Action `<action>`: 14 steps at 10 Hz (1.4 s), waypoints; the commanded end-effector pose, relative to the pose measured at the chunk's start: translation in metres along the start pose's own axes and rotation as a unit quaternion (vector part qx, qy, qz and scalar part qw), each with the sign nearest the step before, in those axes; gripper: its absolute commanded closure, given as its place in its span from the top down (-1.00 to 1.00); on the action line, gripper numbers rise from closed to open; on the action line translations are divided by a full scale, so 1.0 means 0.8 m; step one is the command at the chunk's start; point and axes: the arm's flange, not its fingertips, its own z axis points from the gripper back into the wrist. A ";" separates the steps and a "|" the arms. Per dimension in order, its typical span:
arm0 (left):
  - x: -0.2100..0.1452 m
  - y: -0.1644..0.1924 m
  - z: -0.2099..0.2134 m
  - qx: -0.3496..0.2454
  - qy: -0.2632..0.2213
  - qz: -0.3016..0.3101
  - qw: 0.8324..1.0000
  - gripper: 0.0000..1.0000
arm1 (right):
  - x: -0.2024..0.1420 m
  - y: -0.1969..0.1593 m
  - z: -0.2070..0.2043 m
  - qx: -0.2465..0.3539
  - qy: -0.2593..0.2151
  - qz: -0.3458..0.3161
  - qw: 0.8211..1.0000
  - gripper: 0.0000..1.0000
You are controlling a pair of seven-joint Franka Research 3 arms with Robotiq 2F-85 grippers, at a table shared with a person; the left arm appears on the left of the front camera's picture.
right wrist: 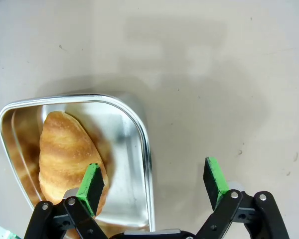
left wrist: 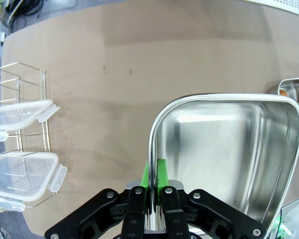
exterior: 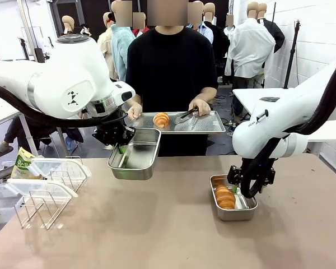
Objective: Place the bread in airtight containers.
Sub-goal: Once an object is inside an Airtight Container , place the container in the center of the table.
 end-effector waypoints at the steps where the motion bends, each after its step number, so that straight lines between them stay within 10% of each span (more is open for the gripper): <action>1: 0.002 0.002 0.004 0.001 -0.005 -0.003 1.000 -1.00 | -0.004 -0.002 -0.004 0.000 -0.009 -0.003 1.000 1.00; 4: 0.002 0.002 0.004 0.001 -0.005 -0.003 1.000 -1.00 | -0.001 0.000 -0.001 0.000 0.001 0.000 1.000 1.00; 11: 0.002 0.002 0.004 0.001 -0.005 -0.003 1.000 -1.00 | -0.072 -0.034 0.234 0.013 -0.177 -0.011 0.984 1.00; 14: 0.002 0.002 0.004 0.001 -0.005 -0.003 1.000 -1.00 | -0.065 -0.037 0.237 0.018 -0.167 -0.017 0.986 1.00</action>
